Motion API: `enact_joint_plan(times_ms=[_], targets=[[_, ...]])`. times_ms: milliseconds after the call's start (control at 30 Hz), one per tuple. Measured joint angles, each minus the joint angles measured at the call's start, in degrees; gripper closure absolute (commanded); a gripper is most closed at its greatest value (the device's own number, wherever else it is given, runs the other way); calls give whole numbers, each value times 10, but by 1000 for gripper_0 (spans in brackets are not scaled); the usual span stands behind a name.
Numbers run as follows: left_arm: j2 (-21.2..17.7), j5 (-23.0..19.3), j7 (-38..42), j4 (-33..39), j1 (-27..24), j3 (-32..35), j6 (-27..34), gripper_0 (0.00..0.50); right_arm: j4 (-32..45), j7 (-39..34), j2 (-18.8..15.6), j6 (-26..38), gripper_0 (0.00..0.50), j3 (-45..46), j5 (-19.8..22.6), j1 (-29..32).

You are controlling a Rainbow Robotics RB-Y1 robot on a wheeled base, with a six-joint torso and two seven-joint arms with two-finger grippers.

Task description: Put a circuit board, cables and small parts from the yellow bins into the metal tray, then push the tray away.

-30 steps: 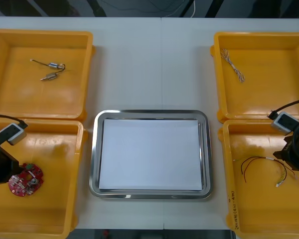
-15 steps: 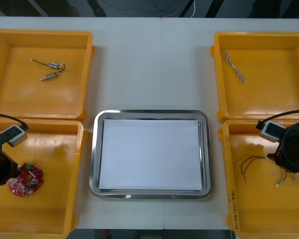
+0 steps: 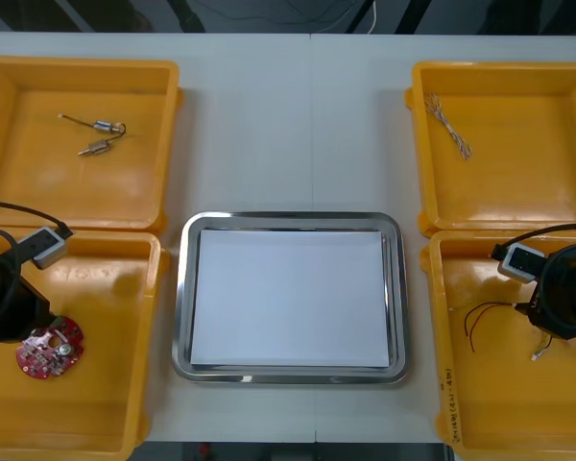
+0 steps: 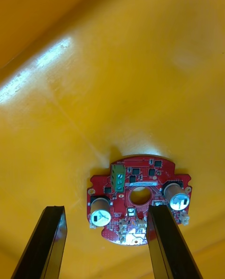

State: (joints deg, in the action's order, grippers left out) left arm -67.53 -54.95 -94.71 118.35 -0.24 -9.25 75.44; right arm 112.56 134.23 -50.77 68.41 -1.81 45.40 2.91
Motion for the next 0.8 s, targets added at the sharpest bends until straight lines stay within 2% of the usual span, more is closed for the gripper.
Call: enact_joint_plan(times_ms=[200,367,800], targets=[[0,12,0,-12,-1,-23,-34,0,-3,0,0,-2,0,-5,3,0],[0,17,0,-30,-5,-45,-60,0,-13,0,-2,-29,0,-18,4,0],[0,26,0,-42,-6,-71,-94,0,-15,0,-33,-61,0,-36,5,10]])
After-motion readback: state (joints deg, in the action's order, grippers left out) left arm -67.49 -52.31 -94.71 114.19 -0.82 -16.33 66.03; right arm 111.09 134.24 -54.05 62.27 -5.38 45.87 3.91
